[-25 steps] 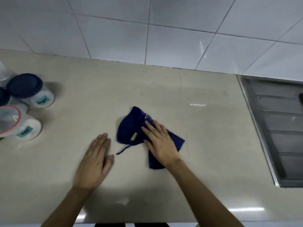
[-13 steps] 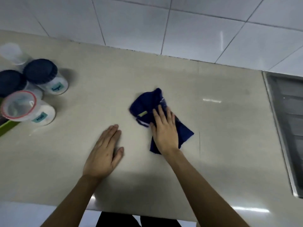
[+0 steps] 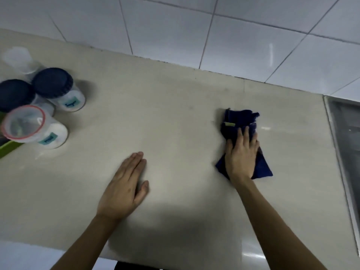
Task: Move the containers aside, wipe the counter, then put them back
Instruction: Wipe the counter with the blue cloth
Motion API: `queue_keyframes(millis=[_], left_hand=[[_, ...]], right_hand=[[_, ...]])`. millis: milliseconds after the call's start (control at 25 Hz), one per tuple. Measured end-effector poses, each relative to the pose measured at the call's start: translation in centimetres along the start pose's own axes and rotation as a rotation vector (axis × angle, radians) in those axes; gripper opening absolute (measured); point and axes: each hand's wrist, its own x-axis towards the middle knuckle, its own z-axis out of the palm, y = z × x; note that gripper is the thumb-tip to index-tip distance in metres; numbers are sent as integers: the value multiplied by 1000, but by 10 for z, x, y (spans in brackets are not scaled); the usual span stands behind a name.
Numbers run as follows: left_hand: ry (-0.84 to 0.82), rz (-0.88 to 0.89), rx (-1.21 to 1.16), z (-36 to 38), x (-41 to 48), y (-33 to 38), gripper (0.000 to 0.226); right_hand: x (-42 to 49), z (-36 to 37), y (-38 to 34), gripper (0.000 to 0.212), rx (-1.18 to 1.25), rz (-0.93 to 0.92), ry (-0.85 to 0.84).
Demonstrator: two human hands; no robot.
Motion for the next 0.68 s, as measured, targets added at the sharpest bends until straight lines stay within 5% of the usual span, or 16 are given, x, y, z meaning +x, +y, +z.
queue_keyframes(millis=[160,240,520,680], left_hand=[[-7,-12,18,-1,-3,1,61],[-8,-13,18,-2,-3,1,61],[59,21,-51,2,-1,-1,57],[59,30,-53,3,-2,-4,57]], right_hand=[[-31,27,-100,53,33,-588,-193],[-21,26,-95,55,36,-698,-235],[64,2,-10,53,8,-91,-67],[66,13,-62,51,-3,-242,-118]])
